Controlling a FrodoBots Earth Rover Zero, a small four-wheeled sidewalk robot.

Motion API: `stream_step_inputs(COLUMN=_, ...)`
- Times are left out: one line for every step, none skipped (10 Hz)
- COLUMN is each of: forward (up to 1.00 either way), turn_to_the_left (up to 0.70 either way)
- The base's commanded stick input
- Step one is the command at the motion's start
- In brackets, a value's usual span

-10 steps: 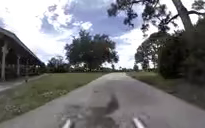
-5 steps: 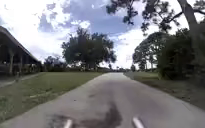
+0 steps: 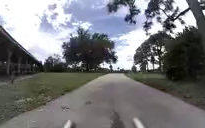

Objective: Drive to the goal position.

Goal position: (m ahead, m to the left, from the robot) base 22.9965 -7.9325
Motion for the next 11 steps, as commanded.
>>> stream_step_inputs(forward=0.70, turn_to_the_left=-0.12)
stream_step_inputs(forward=0.70, turn_to_the_left=0.00)
stream_step_inputs(forward=0.70, turn_to_the_left=0.00)
stream_step_inputs(forward=0.70, turn_to_the_left=0.00)
stream_step_inputs(forward=0.70, turn_to_the_left=0.00)
stream_step_inputs(forward=0.70, turn_to_the_left=0.00)
stream_step_inputs(forward=0.70, turn_to_the_left=0.00)
stream_step_inputs(forward=0.70, turn_to_the_left=0.00)
stream_step_inputs(forward=0.70, turn_to_the_left=0.00)
stream_step_inputs(forward=0.70, turn_to_the_left=0.00)
stream_step_inputs(forward=0.70, turn_to_the_left=0.00)
